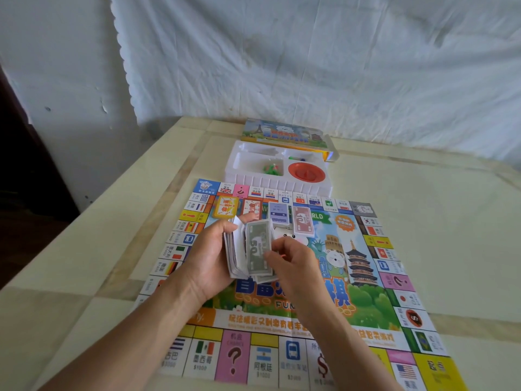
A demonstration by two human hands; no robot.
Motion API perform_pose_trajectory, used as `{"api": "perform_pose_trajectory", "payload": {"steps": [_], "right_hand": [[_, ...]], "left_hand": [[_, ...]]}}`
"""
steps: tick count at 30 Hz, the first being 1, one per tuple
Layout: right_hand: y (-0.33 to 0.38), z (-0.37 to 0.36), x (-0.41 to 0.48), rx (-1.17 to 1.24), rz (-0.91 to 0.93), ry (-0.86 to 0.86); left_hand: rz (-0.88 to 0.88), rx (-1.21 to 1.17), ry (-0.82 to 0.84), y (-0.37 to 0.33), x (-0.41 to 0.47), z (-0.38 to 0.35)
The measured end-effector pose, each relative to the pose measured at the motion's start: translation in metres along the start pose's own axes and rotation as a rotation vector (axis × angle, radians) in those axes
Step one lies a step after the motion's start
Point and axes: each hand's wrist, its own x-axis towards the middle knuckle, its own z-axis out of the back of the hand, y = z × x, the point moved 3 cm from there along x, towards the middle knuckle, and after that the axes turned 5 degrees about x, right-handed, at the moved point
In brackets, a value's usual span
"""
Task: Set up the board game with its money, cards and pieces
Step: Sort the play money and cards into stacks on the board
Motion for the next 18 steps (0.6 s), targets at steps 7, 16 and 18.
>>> {"api": "perform_pose_trajectory", "payload": {"steps": [7, 16, 18], "right_hand": [[0.0041, 0.0002, -0.0012, 0.057, 0.036, -0.013], [-0.0014, -0.0009, 0.0021, 0.276, -0.071, 0.051], [-0.0026, -0.0016, 0.0022, 0.292, -0.078, 0.045]], "left_hand": [[-0.083, 0.242, -0.062, 0.0029, -0.0015, -0.0013], [-0.202, 0.316, -0.245, 0.0020, -0.0024, -0.0018], [-0.214, 0.313, -0.270, 0.0018, -0.0028, -0.0017]]}}
